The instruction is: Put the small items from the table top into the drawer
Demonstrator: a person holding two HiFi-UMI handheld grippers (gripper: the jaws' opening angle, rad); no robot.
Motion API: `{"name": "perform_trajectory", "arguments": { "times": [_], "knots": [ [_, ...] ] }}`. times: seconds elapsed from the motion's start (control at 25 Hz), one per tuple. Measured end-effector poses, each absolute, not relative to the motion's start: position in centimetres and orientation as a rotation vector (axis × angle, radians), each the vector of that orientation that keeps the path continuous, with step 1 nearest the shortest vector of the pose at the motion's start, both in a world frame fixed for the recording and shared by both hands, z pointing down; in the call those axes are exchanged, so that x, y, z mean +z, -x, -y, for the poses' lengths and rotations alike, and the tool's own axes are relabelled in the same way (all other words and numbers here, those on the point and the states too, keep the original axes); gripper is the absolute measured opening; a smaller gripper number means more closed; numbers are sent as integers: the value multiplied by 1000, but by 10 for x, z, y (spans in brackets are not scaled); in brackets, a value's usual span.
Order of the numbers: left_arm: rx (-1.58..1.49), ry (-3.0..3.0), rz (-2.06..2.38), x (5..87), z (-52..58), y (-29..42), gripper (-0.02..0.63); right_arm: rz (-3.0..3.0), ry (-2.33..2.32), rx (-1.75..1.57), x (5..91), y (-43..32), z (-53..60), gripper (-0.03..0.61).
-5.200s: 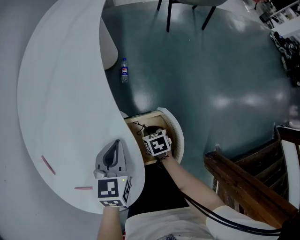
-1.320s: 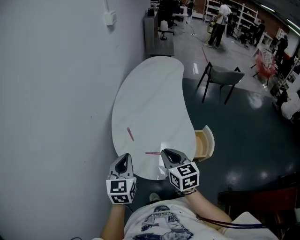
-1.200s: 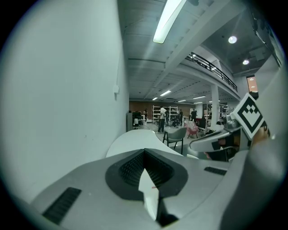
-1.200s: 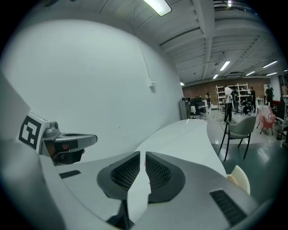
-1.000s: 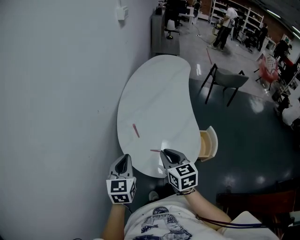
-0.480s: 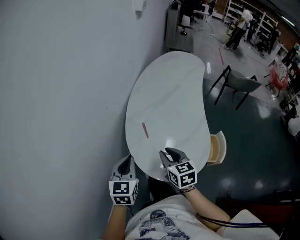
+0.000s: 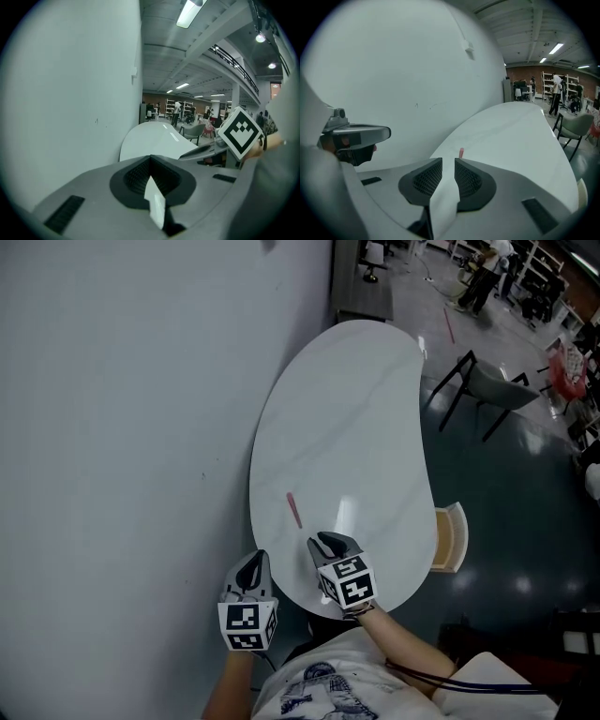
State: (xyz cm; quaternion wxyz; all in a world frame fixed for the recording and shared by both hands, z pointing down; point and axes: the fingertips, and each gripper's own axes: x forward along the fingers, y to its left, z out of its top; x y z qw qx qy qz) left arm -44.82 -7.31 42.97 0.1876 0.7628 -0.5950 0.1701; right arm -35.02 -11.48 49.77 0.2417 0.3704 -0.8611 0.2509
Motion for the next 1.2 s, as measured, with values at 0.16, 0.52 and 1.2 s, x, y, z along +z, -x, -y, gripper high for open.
{"name": "perform_trajectory", "arguments": {
  "times": [0.16, 0.52, 1.2],
  "knots": [
    [512, -2116, 1653, 443, 97, 457, 20, 2323, -992, 714, 512, 364, 134, 89],
    [518, -2081, 1601, 477, 142, 461, 20, 2257, -926, 748, 556, 389, 169, 89],
    [554, -2024, 1540, 516, 164, 467, 20, 2175, -902, 781, 609, 407, 189, 87]
  ]
}}
